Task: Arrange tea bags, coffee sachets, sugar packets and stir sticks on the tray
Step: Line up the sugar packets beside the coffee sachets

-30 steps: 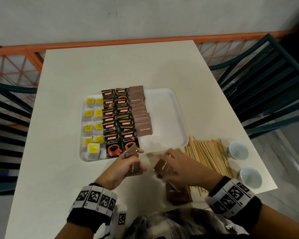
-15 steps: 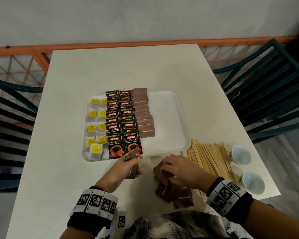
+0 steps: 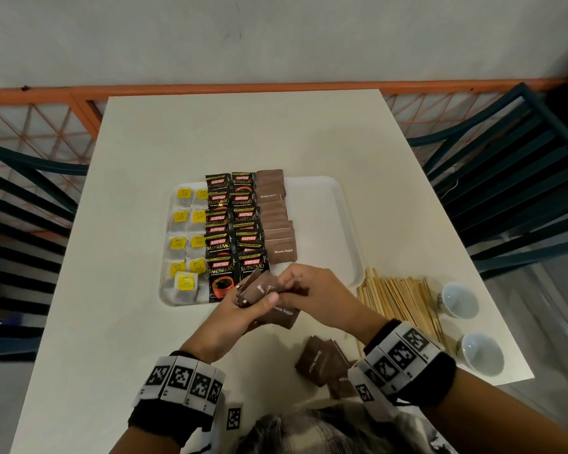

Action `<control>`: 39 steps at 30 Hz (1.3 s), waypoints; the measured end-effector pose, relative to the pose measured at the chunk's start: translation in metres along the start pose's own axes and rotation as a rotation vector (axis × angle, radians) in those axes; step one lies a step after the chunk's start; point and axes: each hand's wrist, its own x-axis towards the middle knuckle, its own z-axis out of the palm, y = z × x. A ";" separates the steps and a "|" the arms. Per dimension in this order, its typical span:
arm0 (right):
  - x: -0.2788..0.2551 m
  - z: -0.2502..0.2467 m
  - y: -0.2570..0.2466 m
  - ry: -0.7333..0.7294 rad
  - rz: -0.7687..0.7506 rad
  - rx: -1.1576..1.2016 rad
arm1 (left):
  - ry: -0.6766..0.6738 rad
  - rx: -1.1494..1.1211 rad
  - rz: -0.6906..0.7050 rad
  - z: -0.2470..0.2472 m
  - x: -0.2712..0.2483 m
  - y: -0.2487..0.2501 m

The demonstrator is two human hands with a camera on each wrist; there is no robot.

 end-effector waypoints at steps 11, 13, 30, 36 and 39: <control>-0.051 -0.007 0.025 -0.435 -0.103 -0.627 | 0.015 -0.002 -0.077 -0.019 -0.007 -0.004; -0.067 -0.009 0.039 -0.596 -0.115 -0.774 | 0.032 -0.016 -0.072 -0.021 -0.007 -0.003; -0.062 0.008 0.054 -0.489 -0.206 -0.777 | 0.117 -0.126 -0.032 -0.028 -0.006 -0.002; -0.061 0.015 0.055 -0.558 -0.197 -0.805 | 0.164 -0.150 -0.038 -0.035 -0.006 -0.005; -0.062 0.014 0.054 -0.563 -0.229 -0.809 | 0.175 -0.158 -0.040 -0.034 -0.006 -0.005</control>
